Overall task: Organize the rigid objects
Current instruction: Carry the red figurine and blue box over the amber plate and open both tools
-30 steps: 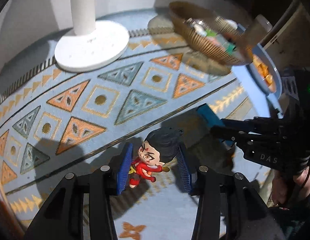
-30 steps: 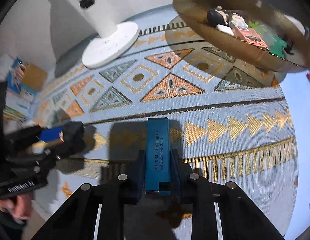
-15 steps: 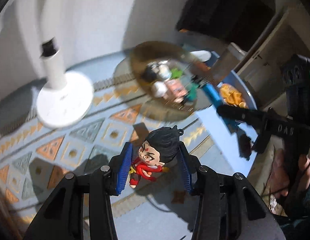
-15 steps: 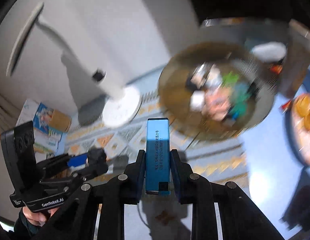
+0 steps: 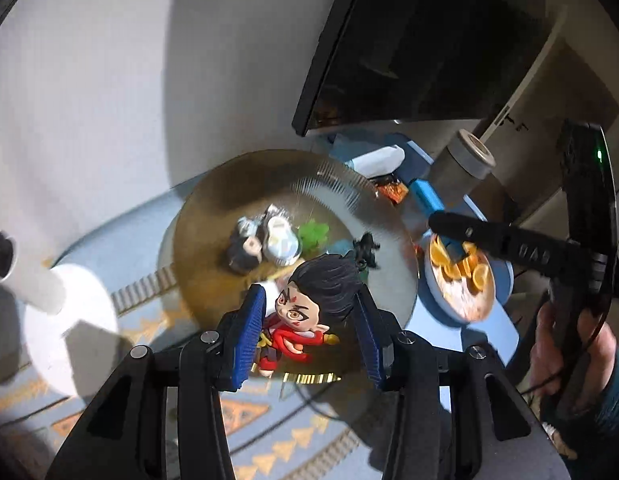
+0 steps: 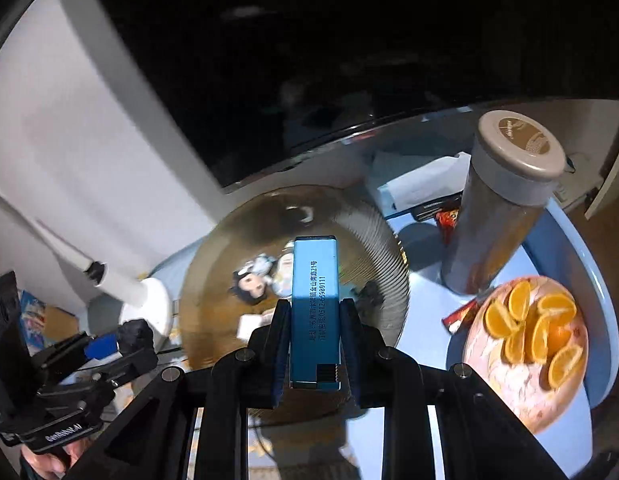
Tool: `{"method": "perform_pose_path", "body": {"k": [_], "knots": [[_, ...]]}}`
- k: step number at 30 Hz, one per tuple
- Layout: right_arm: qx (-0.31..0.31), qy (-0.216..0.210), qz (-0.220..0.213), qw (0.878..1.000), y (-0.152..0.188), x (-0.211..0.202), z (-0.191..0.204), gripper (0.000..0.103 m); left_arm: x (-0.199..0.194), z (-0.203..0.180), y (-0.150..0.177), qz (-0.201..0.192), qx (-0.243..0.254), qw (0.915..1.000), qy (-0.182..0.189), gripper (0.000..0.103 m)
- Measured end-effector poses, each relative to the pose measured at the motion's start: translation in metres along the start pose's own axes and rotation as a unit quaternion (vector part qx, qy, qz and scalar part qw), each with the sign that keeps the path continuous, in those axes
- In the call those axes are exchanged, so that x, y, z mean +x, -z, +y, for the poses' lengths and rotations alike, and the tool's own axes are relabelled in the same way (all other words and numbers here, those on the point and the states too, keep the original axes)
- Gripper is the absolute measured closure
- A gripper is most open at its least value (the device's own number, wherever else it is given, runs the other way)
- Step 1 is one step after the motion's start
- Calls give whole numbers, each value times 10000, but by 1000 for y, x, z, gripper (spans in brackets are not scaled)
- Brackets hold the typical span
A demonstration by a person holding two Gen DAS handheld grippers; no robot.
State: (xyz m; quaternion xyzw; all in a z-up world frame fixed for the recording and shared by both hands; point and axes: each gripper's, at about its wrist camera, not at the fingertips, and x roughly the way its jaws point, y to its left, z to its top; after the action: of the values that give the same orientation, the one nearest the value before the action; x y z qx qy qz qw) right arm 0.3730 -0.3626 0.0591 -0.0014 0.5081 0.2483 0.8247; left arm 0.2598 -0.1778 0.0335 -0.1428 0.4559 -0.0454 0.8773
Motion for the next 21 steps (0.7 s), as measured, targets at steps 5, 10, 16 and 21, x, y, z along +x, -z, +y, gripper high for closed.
{"method": "perform_pose_path", "body": {"k": [5,10,16,21], "knots": [[-149,78,72,9998,-13,22,-5,79,30,-4,-19,182,15,9998,-90,62],[-225,232,132,9994,-21,43,-12,79,53,-4,-30,349,79,9989,-297,62],[-423,339,225,9983,-28,65,-11,79,73,0,-38,423,-19,9984,-363,62],[-441,306,200,9984,-39,75,-10,58,78,2,-45,225,-200,9990,-337,44]]}}
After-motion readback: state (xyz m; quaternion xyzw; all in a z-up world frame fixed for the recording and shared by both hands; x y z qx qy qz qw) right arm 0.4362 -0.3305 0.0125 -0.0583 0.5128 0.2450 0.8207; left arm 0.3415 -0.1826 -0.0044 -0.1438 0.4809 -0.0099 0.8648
